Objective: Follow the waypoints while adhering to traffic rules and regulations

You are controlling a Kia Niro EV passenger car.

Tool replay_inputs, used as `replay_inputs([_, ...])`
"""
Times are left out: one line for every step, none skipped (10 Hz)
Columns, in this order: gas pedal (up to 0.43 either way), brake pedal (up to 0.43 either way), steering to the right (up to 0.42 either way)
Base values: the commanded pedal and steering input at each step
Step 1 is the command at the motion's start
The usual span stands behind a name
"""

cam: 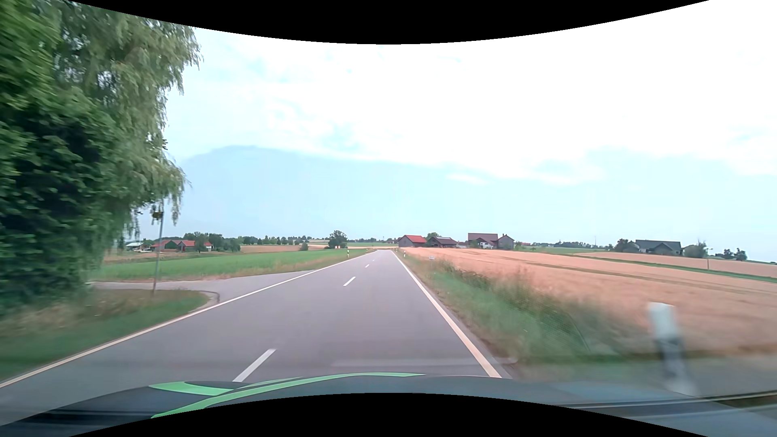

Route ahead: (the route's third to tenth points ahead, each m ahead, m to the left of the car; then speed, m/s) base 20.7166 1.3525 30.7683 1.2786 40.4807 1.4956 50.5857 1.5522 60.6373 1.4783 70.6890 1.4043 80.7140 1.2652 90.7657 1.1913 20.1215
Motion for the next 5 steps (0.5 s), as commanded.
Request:
replay_inputs([0.079, 0.000, -0.003])
replay_inputs([0.079, 0.000, -0.002])
replay_inputs([0.079, 0.000, 0.000])
replay_inputs([0.079, 0.000, 0.000])
replay_inputs([0.079, 0.000, 0.000])
